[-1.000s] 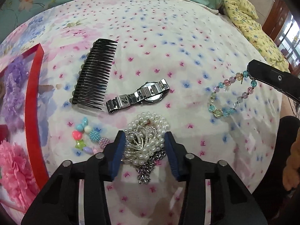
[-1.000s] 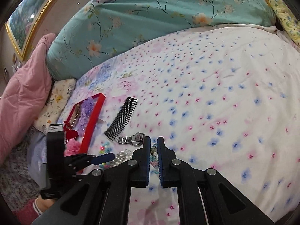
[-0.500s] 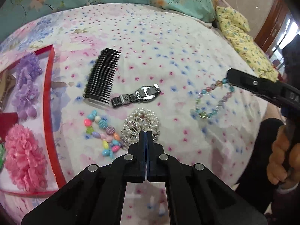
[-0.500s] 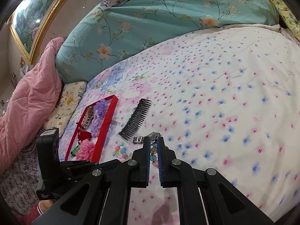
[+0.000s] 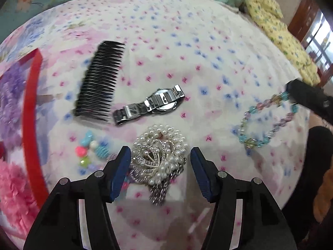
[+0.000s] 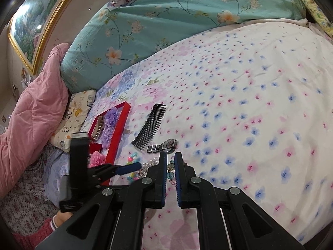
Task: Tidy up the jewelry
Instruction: 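Grasp the pearl tiara brooch with the left gripper while the right grasps the blue-pink bead bracelet, then carry the pearl brooch and bead bracelet into the tray and open both grippers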
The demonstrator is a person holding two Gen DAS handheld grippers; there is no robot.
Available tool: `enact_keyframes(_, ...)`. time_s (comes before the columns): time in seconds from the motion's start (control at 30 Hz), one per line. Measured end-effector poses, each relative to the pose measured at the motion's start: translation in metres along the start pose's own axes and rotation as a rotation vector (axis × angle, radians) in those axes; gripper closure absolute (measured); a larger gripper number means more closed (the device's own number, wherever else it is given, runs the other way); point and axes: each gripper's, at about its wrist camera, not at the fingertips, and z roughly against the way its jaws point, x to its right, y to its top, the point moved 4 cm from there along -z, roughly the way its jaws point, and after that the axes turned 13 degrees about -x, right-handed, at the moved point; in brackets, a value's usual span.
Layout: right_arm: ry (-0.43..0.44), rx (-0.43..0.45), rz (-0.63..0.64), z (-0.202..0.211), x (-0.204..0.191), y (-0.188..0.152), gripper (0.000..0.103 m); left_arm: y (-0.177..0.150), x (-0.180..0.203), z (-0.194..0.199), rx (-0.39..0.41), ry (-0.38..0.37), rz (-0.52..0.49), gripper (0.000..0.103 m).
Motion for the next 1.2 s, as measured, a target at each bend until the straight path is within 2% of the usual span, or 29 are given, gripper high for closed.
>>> enact_keyframes(0.13,0.003,0.005,-0.013,0.002,0.004,0.0,0.096,0.004,0.001,0.001,0.014,-0.016,-0.005,0.055)
enact_keyframes(0.27,0.01,0.014,-0.028,0.005,0.01,0.0,0.096,0.0,-0.002,0.005,0.029,0.003,0.0,0.057)
enact_keyframes(0.37,0.013,0.017,-0.028,0.006,0.009,0.0,0.096,-0.007,-0.007,0.021,0.065,-0.028,0.032,0.057)
enact_keyframes(0.43,0.018,0.019,-0.026,0.008,0.006,-0.001,0.096,-0.011,-0.011,0.033,0.088,-0.042,0.05,0.062)
enact_keyframes(0.7,0.05,0.013,0.003,0.004,-0.013,0.002,0.096,-0.029,-0.035,0.072,0.17,-0.076,0.131,0.062)
enact_keyframes(1.2,0.103,-0.049,0.119,-0.024,-0.076,0.002,0.096,-0.071,-0.089,0.124,0.278,-0.046,0.27,0.062)
